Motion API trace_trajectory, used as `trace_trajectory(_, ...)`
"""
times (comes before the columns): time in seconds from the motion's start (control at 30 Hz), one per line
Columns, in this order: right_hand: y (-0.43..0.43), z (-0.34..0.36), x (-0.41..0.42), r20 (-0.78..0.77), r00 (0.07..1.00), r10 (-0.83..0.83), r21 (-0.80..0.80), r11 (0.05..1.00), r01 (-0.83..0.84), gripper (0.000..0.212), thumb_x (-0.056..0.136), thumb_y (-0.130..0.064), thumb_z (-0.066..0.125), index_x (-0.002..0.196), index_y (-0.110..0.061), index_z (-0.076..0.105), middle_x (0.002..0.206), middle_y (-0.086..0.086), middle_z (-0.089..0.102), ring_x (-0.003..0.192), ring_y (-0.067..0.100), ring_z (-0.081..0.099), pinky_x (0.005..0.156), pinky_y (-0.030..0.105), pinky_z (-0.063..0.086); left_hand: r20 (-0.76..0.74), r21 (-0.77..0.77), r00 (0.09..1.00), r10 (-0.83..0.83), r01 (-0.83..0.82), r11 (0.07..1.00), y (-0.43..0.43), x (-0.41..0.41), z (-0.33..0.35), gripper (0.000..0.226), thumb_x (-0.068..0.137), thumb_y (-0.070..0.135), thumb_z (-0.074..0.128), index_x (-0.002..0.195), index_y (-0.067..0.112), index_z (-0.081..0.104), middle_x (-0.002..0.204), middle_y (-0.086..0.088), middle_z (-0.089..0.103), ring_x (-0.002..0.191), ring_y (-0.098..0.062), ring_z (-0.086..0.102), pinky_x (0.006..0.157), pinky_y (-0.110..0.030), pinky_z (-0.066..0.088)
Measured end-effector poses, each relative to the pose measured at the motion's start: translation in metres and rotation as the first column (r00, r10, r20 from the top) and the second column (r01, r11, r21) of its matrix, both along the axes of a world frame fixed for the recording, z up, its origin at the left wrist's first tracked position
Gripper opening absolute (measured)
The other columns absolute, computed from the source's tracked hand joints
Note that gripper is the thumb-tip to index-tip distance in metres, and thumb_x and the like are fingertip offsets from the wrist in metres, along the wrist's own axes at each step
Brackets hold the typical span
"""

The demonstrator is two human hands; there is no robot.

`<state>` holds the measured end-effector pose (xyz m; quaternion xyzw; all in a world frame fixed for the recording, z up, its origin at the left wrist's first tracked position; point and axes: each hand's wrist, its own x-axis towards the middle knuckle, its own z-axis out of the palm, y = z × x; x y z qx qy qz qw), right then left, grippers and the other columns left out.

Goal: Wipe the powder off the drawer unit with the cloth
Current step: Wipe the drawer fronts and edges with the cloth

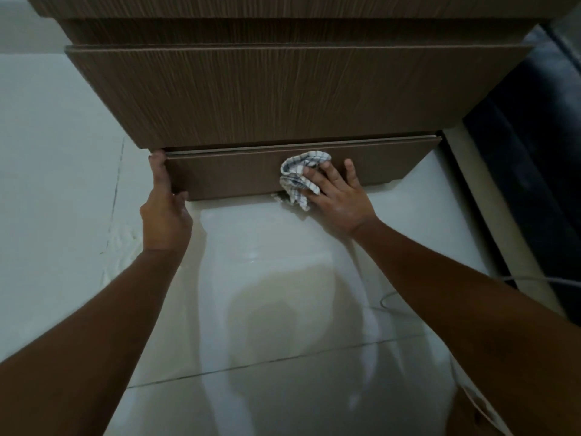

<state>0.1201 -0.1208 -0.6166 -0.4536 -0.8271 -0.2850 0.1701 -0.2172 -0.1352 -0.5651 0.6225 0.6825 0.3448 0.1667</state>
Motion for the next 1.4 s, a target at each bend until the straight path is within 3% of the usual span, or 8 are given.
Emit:
trace_trajectory(0.23, -0.022, 0.006, 0.060, -0.079, 0.952, -0.297, -0.213, 0.938, 0.275, 0.069, 0.085, -0.026, 0.073, 0.147, -0.031, 0.044, 0.157, 0.011, 0.037, 0.147, 0.044, 0.017, 0.108, 0.078, 0.010, -0.006, -0.033, 0.997, 0.071, -0.071, 0.997, -0.002, 0.007, -0.001, 0.089, 0.099, 0.003, 0.048, 0.152, 0.050, -0.006, 0.125, -0.027, 0.063, 0.103, -0.048, 0.065, 0.096, -0.055, 0.050)
trace_trajectory(0.53, -0.037, 0.005, 0.072, -0.213, 0.763, -0.611, -0.357, 0.775, 0.521, 0.105, 0.073, -0.011, 0.076, 0.156, -0.012, 0.013, 0.160, 0.032, 0.010, 0.147, 0.055, 0.000, 0.116, 0.069, 0.003, 0.030, -0.047, 0.992, 0.126, -0.124, 0.991, -0.002, 0.014, 0.000, 0.091, 0.099, 0.004, 0.047, 0.151, 0.053, -0.011, 0.120, -0.026, 0.066, 0.105, -0.049, 0.065, 0.101, -0.058, 0.048)
trace_trajectory(0.7, -0.029, 0.030, 0.060, -0.606, 0.058, -0.793, -0.741, 0.590, 0.320, 0.063, 0.097, -0.012, 0.043, 0.155, -0.013, 0.019, 0.153, 0.018, 0.034, 0.133, 0.041, 0.046, 0.094, 0.037, 0.046, 0.015, -0.049, 0.994, 0.106, -0.106, 0.993, -0.003, 0.015, 0.001, 0.099, 0.100, 0.006, 0.048, 0.143, 0.064, -0.019, 0.118, -0.025, 0.066, 0.102, -0.047, 0.065, 0.098, -0.058, 0.048)
trace_trajectory(0.8, -0.039, 0.047, 0.063, -0.653, -0.122, -0.748, -0.746, 0.605, 0.279, 0.043, 0.094, -0.021, 0.043, 0.135, -0.011, 0.051, 0.129, 0.016, 0.060, 0.114, 0.032, 0.060, 0.094, 0.033, 0.049, 0.039, -0.058, 0.993, 0.110, -0.108, 0.993, -0.009, 0.018, 0.003, 0.102, 0.099, 0.006, 0.052, 0.144, 0.064, -0.019, 0.125, -0.026, 0.063, 0.104, -0.047, 0.065, 0.093, -0.054, 0.049)
trace_trajectory(0.9, -0.060, 0.051, 0.069, -0.615, -0.070, -0.785, -0.765, 0.573, 0.294, 0.029, 0.084, -0.003, 0.054, 0.111, -0.004, 0.066, 0.108, 0.013, 0.069, 0.100, 0.031, 0.065, 0.082, 0.028, 0.048, 0.110, -0.045, 0.989, 0.104, -0.099, 0.994, -0.017, 0.034, 0.013, 0.109, 0.096, 0.005, 0.058, 0.147, 0.058, -0.022, 0.141, -0.024, 0.055, 0.096, -0.041, 0.068, 0.086, -0.044, 0.050)
trace_trajectory(1.07, -0.079, 0.059, 0.065, -0.523, -0.029, -0.852, -0.851, 0.524, -0.037, 0.032, 0.084, 0.003, 0.062, 0.113, -0.007, 0.070, 0.110, 0.013, 0.071, 0.103, 0.031, 0.068, 0.093, 0.046, 0.056, 0.232, -0.399, 0.951, 0.207, -0.101, 0.911, -0.046, 0.093, 0.020, 0.108, 0.092, 0.019, 0.070, 0.159, 0.018, -0.016, 0.165, -0.022, 0.018, 0.145, -0.044, 0.034, 0.118, -0.044, 0.033)
trace_trajectory(1.23, -0.062, 0.119, 0.056, -0.391, 0.437, -0.810, -0.912, 0.277, -0.303, 0.030, 0.082, -0.006, 0.077, 0.107, -0.022, 0.071, 0.104, 0.001, 0.075, 0.092, 0.016, 0.071, 0.076, 0.029, 0.057, 0.581, -0.597, 0.803, 0.134, 0.308, 0.741, -0.064, 0.144, 0.047, 0.072, 0.089, 0.021, 0.075, 0.152, 0.011, 0.041, 0.150, -0.018, 0.050, 0.134, -0.025, 0.054, 0.103, -0.027, 0.044)
trace_trajectory(1.4, -0.062, 0.215, 0.041, -0.395, 0.411, -0.821, -0.845, 0.150, -0.513, 0.028, 0.081, -0.006, 0.080, 0.107, -0.012, 0.069, 0.095, 0.009, 0.078, 0.087, 0.024, 0.075, 0.069, 0.033, 0.061, 0.667, -0.575, 0.745, 0.000, 0.515, 0.636, -0.067, 0.154, 0.134, 0.057, 0.089, 0.013, 0.075, 0.142, 0.012, 0.054, 0.124, -0.008, 0.071, 0.103, -0.008, 0.070, 0.088, -0.024, 0.056)
